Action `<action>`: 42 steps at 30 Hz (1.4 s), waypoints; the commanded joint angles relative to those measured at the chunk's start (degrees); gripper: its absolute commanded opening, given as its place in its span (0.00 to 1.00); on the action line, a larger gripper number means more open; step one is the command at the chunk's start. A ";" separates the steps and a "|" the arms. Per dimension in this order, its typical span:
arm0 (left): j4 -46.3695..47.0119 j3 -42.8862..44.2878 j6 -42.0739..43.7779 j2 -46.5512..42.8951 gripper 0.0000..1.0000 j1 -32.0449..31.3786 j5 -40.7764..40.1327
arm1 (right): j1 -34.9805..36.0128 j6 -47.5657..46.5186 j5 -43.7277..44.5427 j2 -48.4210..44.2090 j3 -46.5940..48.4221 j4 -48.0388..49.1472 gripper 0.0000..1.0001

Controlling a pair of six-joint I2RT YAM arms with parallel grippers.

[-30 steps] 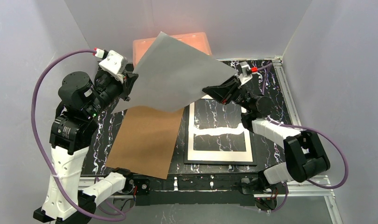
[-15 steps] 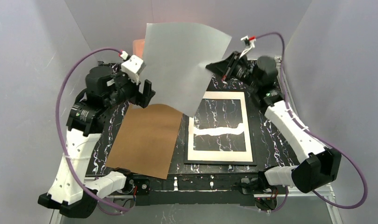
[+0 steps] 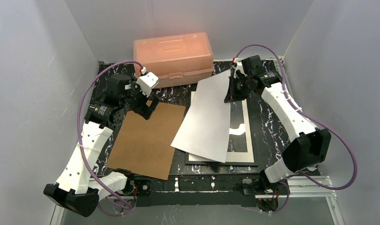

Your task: Put the photo into the frame

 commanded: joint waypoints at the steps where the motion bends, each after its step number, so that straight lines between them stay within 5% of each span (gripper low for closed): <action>1: 0.33 -0.84 3.06 -2.18 0.89 -0.07 0.35 | -0.24 -5.10 6.84 -0.79 3.53 -10.00 0.01; 19: -0.70 -1.21 3.00 -2.04 0.88 -0.06 3.60 | 1.20 -11.70 28.86 9.75 6.31 -16.01 0.01; 31: -0.54 -1.77 3.32 -1.96 0.88 -0.08 3.53 | 8.29 -20.17 32.14 8.79 6.21 -12.55 0.01; 42: 0.18 -2.36 2.77 -1.84 0.87 -0.08 4.13 | 9.43 -21.65 28.47 -1.87 2.15 -7.06 0.01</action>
